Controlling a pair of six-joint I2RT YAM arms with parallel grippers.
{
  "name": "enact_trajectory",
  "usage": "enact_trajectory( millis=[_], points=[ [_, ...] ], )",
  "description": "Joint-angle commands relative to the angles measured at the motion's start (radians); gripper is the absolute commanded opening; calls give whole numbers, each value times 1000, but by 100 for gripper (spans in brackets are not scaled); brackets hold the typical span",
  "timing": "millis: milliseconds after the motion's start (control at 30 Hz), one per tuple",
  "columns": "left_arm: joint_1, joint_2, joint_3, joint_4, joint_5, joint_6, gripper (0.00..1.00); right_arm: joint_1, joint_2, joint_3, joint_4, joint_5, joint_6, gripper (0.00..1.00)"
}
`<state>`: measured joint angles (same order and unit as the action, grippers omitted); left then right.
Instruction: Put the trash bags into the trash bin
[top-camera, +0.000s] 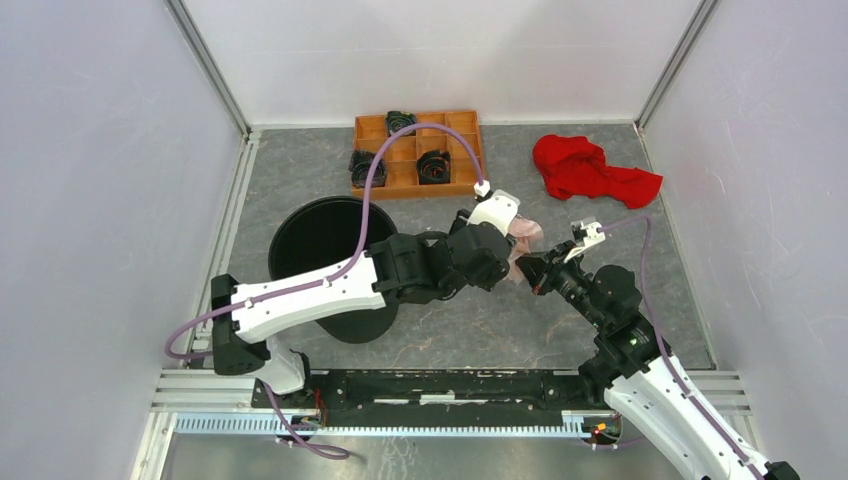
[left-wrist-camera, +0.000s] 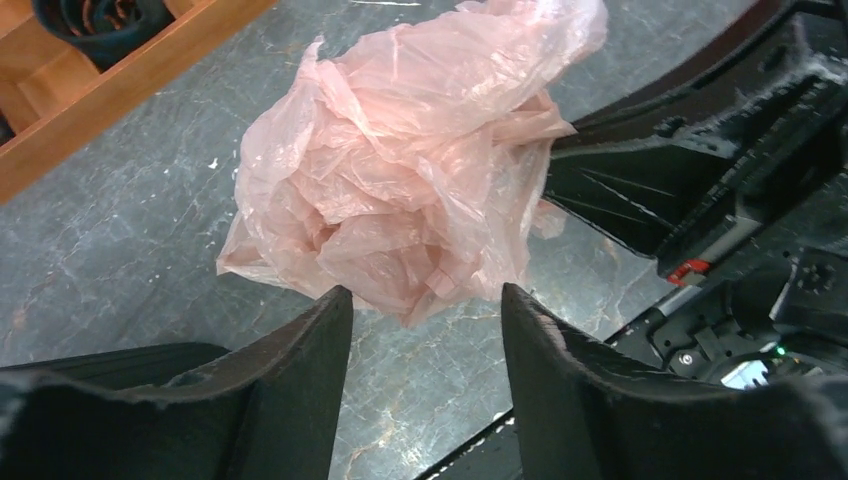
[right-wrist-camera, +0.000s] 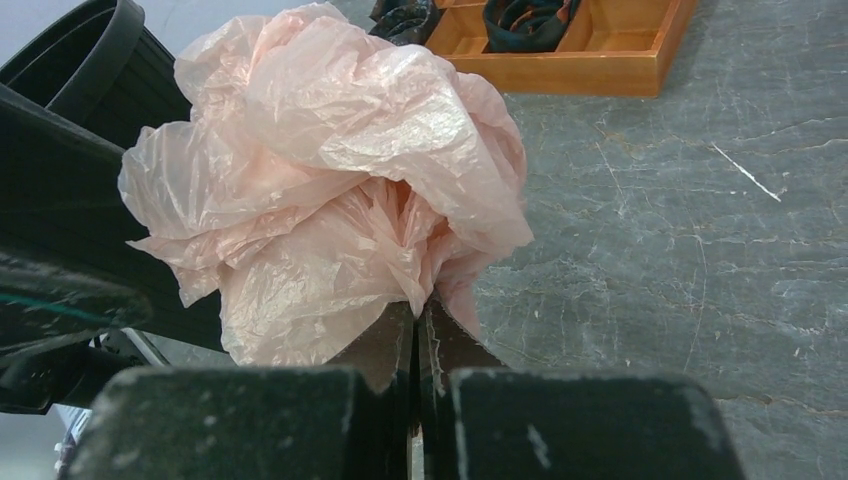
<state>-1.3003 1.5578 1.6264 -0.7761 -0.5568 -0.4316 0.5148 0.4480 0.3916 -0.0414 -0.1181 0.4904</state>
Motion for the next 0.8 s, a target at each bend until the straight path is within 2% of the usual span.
enact_trajectory(
  millis=[0,233,267,333,467,533,633,700,767],
  points=[
    [-4,42,67,-2,-82,47,58,-1,-4,33,12,17,-28,1],
    [-5,124,111,-71,-173,37,57,-2,-10,44,-1,8,-30,1],
    [-5,131,118,-87,-197,36,46,-2,-12,43,-3,6,-30,1],
    [-5,142,133,-113,-235,32,33,-1,-16,42,-13,8,-37,1],
    [-4,132,162,-141,-256,26,13,-1,-18,33,-39,16,-63,3],
    [-5,104,163,-140,-228,24,5,0,-13,17,-53,35,-99,7],
    [-2,58,160,-136,-157,24,2,-1,10,-18,-92,135,-160,10],
    [3,21,148,-120,-78,17,2,-2,48,-36,-104,197,-192,21],
    [19,-24,119,-81,14,7,2,-2,109,-41,-103,191,-216,29]
  ],
)
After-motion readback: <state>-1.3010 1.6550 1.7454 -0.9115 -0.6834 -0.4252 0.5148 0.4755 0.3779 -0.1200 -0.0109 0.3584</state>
